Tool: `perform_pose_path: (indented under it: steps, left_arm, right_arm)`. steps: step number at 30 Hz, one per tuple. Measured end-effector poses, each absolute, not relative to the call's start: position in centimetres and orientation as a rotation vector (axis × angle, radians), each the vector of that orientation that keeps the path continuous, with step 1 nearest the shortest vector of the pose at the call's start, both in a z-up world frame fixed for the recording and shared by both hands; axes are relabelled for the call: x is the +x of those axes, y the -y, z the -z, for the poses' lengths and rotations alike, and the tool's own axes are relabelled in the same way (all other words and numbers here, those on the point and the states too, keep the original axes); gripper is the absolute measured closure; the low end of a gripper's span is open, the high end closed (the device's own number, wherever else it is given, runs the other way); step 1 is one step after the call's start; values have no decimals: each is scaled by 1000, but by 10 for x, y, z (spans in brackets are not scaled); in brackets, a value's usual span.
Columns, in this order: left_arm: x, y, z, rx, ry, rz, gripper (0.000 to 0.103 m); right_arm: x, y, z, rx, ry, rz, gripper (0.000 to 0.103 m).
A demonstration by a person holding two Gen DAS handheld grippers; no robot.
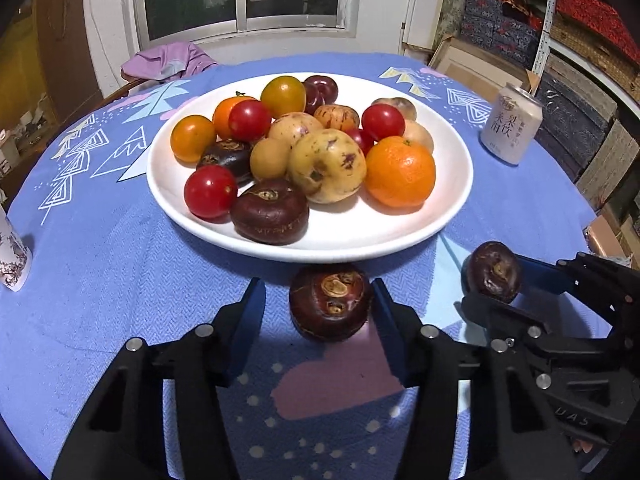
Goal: Organize fruits
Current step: 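Grasp a brown round fruit with the left tool while the right tool grasps the other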
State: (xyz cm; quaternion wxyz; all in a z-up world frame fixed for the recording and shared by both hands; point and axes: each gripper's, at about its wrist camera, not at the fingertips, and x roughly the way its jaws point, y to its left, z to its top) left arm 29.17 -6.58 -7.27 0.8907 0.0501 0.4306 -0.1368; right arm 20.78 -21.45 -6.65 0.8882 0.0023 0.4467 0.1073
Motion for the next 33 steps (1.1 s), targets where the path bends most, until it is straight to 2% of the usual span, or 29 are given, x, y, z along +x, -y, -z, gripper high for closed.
perform_pose_path:
  steps: [3, 6, 7, 19, 33]
  left_arm:
    - [290, 71, 73, 120, -890, 310, 64]
    - [289, 74, 73, 127, -887, 314, 64]
    - [290, 73, 72, 122, -886, 319, 64]
    - [275, 60, 70, 98, -866, 337, 64]
    - [193, 33, 41, 150, -730, 302, 64]
  right_arm:
    - [207, 214, 66, 4, -928, -224, 51]
    - [207, 214, 65, 9, -924, -220, 54]
    - [207, 213, 65, 8, -922, -219, 59]
    - [205, 202, 62, -35, -911, -259, 59]
    - [148, 176, 46, -99, -842, -341, 59]
